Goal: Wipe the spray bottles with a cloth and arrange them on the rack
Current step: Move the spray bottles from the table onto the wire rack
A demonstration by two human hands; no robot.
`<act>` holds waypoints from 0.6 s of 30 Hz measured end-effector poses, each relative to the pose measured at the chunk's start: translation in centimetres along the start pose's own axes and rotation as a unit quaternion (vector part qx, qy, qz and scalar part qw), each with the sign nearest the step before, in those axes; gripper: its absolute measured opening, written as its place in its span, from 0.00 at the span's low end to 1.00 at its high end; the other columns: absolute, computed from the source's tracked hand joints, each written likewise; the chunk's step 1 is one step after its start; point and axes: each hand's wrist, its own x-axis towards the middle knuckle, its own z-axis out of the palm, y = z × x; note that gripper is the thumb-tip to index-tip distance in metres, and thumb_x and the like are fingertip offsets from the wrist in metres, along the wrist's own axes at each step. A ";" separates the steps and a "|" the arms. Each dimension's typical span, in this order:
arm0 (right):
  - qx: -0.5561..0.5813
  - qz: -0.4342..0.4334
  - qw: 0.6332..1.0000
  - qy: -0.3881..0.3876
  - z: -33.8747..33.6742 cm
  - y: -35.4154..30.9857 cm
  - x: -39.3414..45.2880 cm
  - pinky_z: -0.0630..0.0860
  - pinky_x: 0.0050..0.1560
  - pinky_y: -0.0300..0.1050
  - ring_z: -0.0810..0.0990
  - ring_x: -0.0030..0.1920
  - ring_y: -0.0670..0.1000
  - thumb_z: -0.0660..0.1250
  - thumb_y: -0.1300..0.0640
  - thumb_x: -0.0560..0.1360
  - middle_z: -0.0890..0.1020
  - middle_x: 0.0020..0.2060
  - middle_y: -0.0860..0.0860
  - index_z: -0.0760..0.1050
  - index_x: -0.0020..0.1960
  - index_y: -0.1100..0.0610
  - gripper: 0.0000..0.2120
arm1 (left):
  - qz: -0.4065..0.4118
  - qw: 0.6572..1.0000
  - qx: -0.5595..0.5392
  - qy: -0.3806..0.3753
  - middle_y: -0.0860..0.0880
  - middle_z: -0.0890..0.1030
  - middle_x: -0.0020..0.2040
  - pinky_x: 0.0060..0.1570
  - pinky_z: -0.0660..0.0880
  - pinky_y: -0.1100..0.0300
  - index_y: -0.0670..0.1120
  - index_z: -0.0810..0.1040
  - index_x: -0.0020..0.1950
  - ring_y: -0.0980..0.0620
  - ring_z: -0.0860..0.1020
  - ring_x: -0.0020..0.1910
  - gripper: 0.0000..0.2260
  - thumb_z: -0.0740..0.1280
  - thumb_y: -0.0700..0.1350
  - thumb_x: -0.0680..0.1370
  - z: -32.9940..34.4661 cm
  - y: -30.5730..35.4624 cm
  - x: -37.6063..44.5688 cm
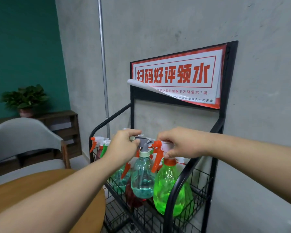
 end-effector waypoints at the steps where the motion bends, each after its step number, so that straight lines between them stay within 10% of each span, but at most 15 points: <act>1: 0.002 -0.002 1.000 0.000 0.0 0.0 0.0 0.62 0.31 0.31 0.68 0.34 0.39 0.70 0.55 0.74 0.70 0.33 0.42 0.64 0.38 0.45 0.15 | 0.007 1.000 0.000 0.004 0.47 0.81 0.60 0.41 0.76 0.63 0.47 0.78 0.67 0.51 0.81 0.43 0.16 0.65 0.38 0.80 0.0 -0.1 0.2; 8: -0.004 -0.018 1.000 -0.001 -0.3 -0.2 0.6 0.65 0.39 0.44 0.71 0.40 0.48 0.70 0.55 0.74 0.72 0.35 0.44 0.72 0.51 0.56 0.10 | -0.002 1.000 -0.016 0.003 0.46 0.83 0.57 0.37 0.69 0.75 0.45 0.79 0.65 0.60 0.76 0.37 0.15 0.66 0.37 0.79 1.4 -1.1 0.9; 12: -0.004 -0.028 1.000 -0.011 -0.4 -0.6 0.8 0.67 0.42 0.45 0.71 0.41 0.47 0.70 0.55 0.74 0.72 0.36 0.43 0.71 0.49 0.51 0.09 | -0.021 0.998 -0.049 -0.019 0.45 0.83 0.58 0.56 0.77 0.59 0.45 0.79 0.65 0.49 0.82 0.51 0.15 0.66 0.37 0.79 2.5 -1.9 0.5; 18: 0.012 -0.052 0.999 -0.005 -0.4 -0.8 1.0 0.69 0.44 0.45 0.73 0.42 0.48 0.71 0.56 0.74 0.74 0.36 0.44 0.72 0.51 0.53 0.09 | -0.029 0.993 -0.075 -0.080 0.49 0.83 0.57 0.48 0.73 0.72 0.42 0.81 0.63 0.58 0.79 0.51 0.14 0.66 0.34 0.78 4.7 -4.2 -1.5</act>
